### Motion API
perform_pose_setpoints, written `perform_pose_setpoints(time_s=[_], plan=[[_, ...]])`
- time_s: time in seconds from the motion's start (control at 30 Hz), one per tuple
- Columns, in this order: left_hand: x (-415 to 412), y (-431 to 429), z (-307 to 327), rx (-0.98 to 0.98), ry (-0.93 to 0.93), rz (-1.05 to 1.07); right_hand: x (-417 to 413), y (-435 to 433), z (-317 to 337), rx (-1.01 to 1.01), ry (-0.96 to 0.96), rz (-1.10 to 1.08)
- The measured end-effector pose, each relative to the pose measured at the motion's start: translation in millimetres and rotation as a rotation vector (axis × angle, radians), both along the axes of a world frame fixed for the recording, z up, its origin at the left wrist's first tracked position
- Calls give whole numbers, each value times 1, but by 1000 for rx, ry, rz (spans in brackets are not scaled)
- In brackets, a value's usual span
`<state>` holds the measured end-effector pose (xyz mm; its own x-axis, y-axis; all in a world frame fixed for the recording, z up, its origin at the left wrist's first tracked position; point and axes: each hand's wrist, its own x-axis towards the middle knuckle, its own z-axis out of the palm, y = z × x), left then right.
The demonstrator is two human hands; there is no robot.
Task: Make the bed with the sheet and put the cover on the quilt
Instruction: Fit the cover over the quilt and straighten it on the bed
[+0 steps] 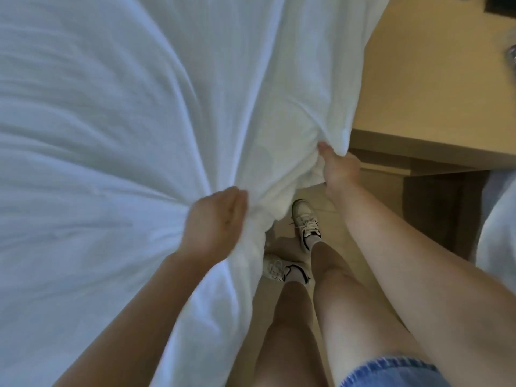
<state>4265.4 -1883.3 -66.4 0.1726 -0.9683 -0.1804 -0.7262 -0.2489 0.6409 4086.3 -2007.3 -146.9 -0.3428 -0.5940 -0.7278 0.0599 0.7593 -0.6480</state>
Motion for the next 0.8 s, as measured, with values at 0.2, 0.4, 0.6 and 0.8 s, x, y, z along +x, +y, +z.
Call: perform_pose_setpoints(time_s=[0.2, 0.4, 0.6, 0.8], plan=[[49, 26, 6, 151, 2, 374, 10, 45, -8, 151, -465, 95], [54, 25, -27, 169, 101, 629, 78, 106, -11, 452, -838, 226], [38, 27, -27, 158, 25, 597, 71, 103, 14, 287, -519, 242], [-22, 62, -42, 311, -204, -91, 8, 126, -9, 282, -91, -69]])
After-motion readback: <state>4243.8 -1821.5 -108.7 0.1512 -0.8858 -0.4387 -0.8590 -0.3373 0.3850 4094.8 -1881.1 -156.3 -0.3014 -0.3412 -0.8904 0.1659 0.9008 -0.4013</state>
